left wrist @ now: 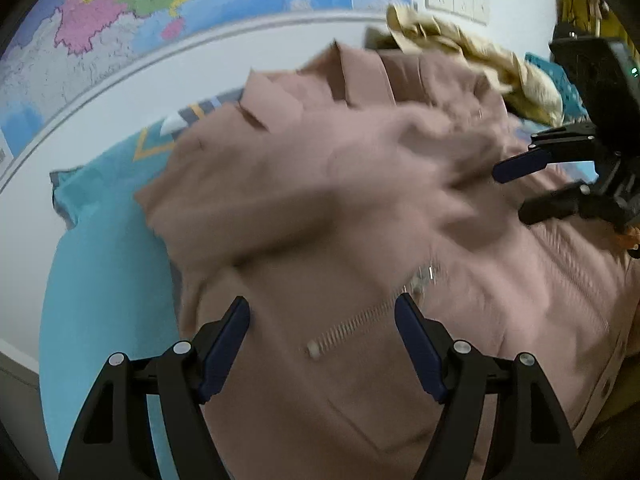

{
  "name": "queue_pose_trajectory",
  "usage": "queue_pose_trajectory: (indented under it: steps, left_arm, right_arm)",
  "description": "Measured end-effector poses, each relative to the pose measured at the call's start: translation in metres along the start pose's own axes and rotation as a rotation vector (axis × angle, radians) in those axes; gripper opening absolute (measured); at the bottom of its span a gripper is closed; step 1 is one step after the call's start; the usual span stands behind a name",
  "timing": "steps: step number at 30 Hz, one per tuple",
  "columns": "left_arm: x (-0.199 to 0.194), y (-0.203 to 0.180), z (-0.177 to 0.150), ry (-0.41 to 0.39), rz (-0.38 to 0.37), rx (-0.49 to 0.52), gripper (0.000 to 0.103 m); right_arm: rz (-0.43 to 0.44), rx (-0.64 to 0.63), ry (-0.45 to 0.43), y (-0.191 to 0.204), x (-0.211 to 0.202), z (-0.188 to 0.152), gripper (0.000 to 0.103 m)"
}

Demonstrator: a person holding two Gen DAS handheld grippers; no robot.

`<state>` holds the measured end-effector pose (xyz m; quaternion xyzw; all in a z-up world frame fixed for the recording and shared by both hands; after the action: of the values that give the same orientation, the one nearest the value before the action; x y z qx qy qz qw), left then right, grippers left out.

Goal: Fold large clothes

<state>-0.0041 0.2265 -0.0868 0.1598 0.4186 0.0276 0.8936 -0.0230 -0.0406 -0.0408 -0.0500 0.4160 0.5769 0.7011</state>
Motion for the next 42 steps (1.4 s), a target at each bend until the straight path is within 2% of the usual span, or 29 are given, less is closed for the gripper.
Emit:
queue_pose_trajectory:
  steps: [3, 5, 8, 9, 11, 15, 18, 19, 20, 23, 25, 28, 30, 33, 35, 38, 42]
  left_arm:
    - [-0.002, -0.003, -0.01, 0.004, 0.002, 0.002, 0.072]
    - [0.003, -0.003, -0.012, 0.019, 0.015, -0.002, 0.073]
    - [0.008, -0.001, -0.013, 0.055, 0.051, -0.021, 0.077]
    - [0.007, 0.002, -0.011, 0.059, 0.08, -0.027, 0.077]
    - [-0.007, 0.005, -0.004, 0.019, 0.099, -0.046, 0.076]
    - [-0.04, -0.006, 0.003, -0.065, -0.022, -0.075, 0.076]
    - [-0.036, -0.023, -0.004, -0.055, -0.026, -0.015, 0.076]
    - [-0.027, -0.025, -0.008, -0.022, -0.009, -0.003, 0.076]
    - [-0.019, -0.025, -0.011, 0.01, 0.003, -0.005, 0.076]
    - [0.006, -0.014, -0.022, 0.078, 0.054, -0.045, 0.079]
    - [0.004, -0.008, -0.024, 0.076, 0.037, -0.091, 0.077]
    - [-0.005, -0.001, -0.031, 0.067, 0.069, -0.105, 0.077]
    - [-0.015, 0.0, -0.032, 0.046, 0.024, -0.131, 0.077]
    - [-0.033, 0.003, -0.034, 0.009, -0.015, -0.164, 0.077]
    - [-0.043, 0.003, -0.039, 0.002, -0.038, -0.18, 0.077]
    - [-0.048, 0.003, -0.05, 0.004, -0.03, -0.179, 0.077]
    - [-0.059, 0.012, -0.062, 0.013, -0.055, -0.238, 0.077]
  right_arm:
    - [0.027, -0.027, 0.05, 0.017, 0.026, -0.011, 0.06]
    - [-0.046, -0.056, 0.093, 0.015, 0.038, -0.018, 0.059]
    - [-0.1, -0.034, 0.08, 0.009, 0.031, -0.019, 0.059]
    - [-0.097, -0.016, 0.067, 0.006, 0.026, -0.017, 0.059]
    - [-0.075, 0.051, -0.031, -0.003, -0.009, -0.019, 0.06]
    - [-0.119, 0.189, -0.126, -0.031, -0.061, -0.043, 0.063]
    - [-0.221, 0.298, -0.1, -0.064, -0.072, -0.074, 0.059]
    - [-0.253, 0.307, -0.096, -0.075, -0.074, -0.079, 0.047]
    - [-0.265, 0.302, -0.111, -0.076, -0.083, -0.083, 0.045]
    - [-0.417, 0.315, -0.112, -0.091, -0.105, -0.09, 0.043]
    - [-0.378, 0.336, -0.129, -0.089, -0.111, -0.094, 0.046]
    - [-0.331, 0.334, -0.184, -0.074, -0.131, -0.099, 0.054]
    - [-0.285, 0.344, -0.234, -0.064, -0.144, -0.101, 0.062]
    - [-0.253, 0.367, -0.275, -0.053, -0.15, -0.108, 0.063]
    - [-0.258, 0.384, -0.283, -0.05, -0.155, -0.115, 0.066]
    - [-0.265, 0.413, -0.298, -0.05, -0.168, -0.136, 0.071]
    - [-0.254, 0.431, -0.301, -0.052, -0.153, -0.144, 0.074]
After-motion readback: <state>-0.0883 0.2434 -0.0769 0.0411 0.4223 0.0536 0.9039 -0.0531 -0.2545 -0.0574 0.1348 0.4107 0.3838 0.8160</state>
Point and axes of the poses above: each gripper's, at about its wrist camera, not at the fingertips, and x roughly the way its jaws point, y to its left, z to its top, the point moved 8 cm from there along x, roughly the way its jaws point, and after that the axes turned 15 degrees about z, right-handed, at the moved point
